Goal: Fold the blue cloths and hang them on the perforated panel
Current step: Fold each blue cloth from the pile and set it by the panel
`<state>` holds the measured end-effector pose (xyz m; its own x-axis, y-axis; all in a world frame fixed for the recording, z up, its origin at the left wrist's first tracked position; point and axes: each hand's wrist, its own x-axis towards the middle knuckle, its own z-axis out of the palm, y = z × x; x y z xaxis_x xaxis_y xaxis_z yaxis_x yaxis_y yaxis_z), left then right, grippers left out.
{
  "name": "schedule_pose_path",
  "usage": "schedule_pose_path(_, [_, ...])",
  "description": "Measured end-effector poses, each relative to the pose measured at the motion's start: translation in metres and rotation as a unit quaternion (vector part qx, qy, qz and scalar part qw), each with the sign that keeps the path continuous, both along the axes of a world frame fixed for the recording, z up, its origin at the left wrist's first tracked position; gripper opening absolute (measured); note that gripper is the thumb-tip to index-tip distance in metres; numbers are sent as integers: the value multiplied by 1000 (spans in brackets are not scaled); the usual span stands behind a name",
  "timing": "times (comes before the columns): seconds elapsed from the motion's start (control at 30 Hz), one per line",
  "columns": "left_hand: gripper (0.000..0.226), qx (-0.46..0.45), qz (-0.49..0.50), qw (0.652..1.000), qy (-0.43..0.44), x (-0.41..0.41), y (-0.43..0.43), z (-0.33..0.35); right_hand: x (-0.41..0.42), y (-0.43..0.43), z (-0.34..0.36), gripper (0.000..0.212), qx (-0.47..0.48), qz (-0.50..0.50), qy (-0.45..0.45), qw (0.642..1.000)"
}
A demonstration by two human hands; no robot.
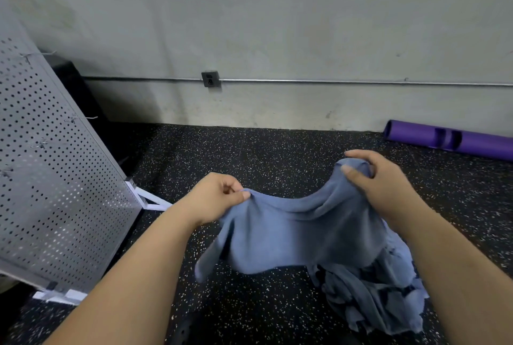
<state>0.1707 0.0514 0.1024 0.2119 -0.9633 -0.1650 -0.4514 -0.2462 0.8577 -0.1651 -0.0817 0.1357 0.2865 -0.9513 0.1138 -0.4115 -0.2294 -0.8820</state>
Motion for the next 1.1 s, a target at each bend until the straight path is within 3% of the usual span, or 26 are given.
schedule_pose_path(0.07, [22, -16, 31, 999, 18, -8, -3, 7, 8, 4, -1, 43, 1, 66, 17, 998])
schedule_pose_path(0.27, [28, -40, 141, 983, 108, -36, -7, 23, 33, 14, -8, 15, -48, 31, 26, 998])
schedule_pose_path(0.43, [18, 0, 180, 950, 253, -49, -12, 33, 49, 29, -5, 14, -69, 65, 26, 995])
schedule_pose_path(0.6, [2, -4, 189, 908, 374, -58, -15, 40, 66, 53, 1, 40, -96, 131, 41, 986])
schedule_pose_path(0.73, [20, -19, 202, 877, 435, -65, -16, 43, 73, 64, 0, 36, -97, 173, 30, 980])
schedule_pose_path(0.87, [18, -21, 196, 852, 485, -70, -15, 46, 76, 66, -3, 32, -91, 159, 25, 983])
schedule_pose_path(0.93, [22, -22, 206, 828, 521, -73, -16, 46, 76, 66, -4, 25, -87, 142, 13, 986])
schedule_pose_path(1.03, [33, -33, 195, 789, 582, -78, -15, 51, 79, 70, -4, 31, -70, 108, -19, 992])
schedule_pose_path(1.1, [35, -53, 173, 790, 586, -81, -12, 53, 81, 69, -6, 29, -73, 67, -32, 995])
